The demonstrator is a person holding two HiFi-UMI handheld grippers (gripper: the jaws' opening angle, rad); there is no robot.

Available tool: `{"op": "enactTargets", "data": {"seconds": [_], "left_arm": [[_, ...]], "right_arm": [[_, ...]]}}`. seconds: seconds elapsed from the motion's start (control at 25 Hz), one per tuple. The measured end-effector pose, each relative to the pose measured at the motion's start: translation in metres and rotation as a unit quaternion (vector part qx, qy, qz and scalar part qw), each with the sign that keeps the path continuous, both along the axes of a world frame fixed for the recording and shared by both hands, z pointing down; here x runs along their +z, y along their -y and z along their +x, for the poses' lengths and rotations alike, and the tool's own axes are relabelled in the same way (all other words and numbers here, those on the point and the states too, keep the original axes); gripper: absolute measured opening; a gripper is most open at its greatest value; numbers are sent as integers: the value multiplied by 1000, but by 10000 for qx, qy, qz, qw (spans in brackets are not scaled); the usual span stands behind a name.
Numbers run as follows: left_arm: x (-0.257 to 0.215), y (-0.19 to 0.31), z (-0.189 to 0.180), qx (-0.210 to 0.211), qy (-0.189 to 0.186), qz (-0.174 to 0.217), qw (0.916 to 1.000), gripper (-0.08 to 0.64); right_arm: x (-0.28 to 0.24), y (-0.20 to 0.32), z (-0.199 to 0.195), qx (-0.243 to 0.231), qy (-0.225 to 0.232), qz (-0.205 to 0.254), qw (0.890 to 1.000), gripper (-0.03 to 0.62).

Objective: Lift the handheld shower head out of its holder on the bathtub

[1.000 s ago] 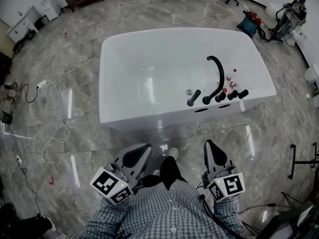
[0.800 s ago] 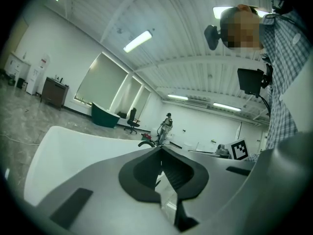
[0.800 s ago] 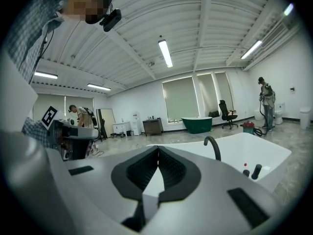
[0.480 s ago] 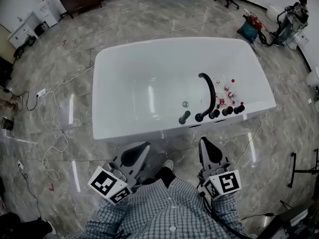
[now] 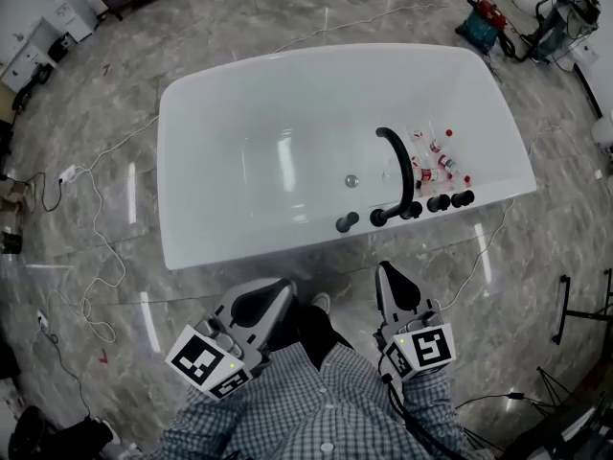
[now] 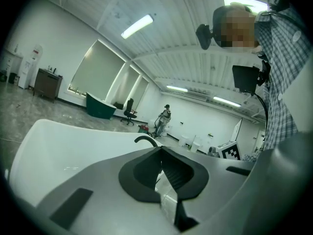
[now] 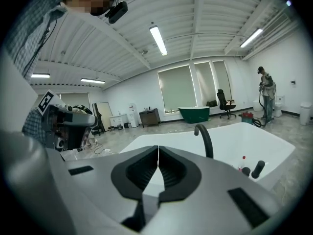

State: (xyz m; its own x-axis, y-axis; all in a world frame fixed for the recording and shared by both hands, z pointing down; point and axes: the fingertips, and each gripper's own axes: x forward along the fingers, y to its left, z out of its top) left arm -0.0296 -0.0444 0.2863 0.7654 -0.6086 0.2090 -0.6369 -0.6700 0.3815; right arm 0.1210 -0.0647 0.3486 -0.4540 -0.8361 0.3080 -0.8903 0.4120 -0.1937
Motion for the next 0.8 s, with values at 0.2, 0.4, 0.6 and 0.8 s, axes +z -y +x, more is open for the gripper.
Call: {"op": "enactTargets", "data": {"seconds": [0.2, 0.4, 0.6, 0.8], "left_arm": [[29, 14, 2, 344, 204, -156, 9991, 6], [60, 42, -4, 578, 250, -347, 9974, 6], [92, 66, -14, 635, 213, -453, 9967, 6], [107, 90, -16, 607, 26, -502, 9969, 6]], "right_arm": [[36, 13, -6, 74, -205, -149, 9997, 18], [69, 37, -12, 104, -440, -335, 9984, 20], [110, 58, -11, 293, -563, -474, 9969, 20], [145, 71, -19, 159, -606, -704, 9955, 121]]}}
